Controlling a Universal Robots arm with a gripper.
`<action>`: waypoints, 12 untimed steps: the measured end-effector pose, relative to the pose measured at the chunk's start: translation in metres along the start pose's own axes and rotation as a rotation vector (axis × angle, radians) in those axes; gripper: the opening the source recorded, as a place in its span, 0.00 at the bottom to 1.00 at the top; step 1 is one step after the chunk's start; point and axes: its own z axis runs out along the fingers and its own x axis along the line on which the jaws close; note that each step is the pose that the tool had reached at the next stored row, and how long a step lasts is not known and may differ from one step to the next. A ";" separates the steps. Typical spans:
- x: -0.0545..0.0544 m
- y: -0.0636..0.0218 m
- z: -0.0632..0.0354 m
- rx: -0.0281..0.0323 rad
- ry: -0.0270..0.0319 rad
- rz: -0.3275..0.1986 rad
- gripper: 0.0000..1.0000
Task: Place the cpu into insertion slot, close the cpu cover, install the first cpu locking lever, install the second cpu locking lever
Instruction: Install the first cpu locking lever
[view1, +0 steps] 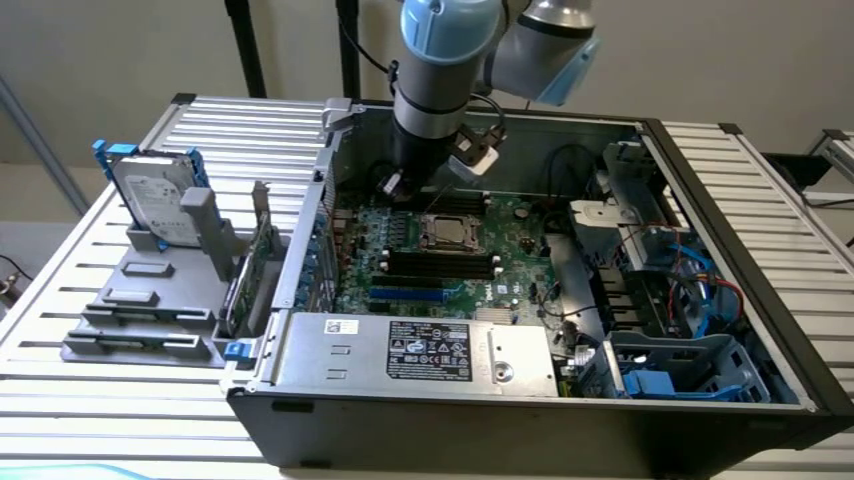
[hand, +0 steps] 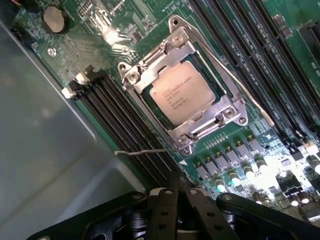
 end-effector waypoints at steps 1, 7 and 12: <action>-0.001 -0.0004 -0.0007 0.0000 -0.0002 -0.001 0.11; -0.004 0.0005 -0.0019 0.0004 0.0000 -0.001 0.11; -0.004 0.0005 -0.0019 0.0004 0.0000 -0.001 0.11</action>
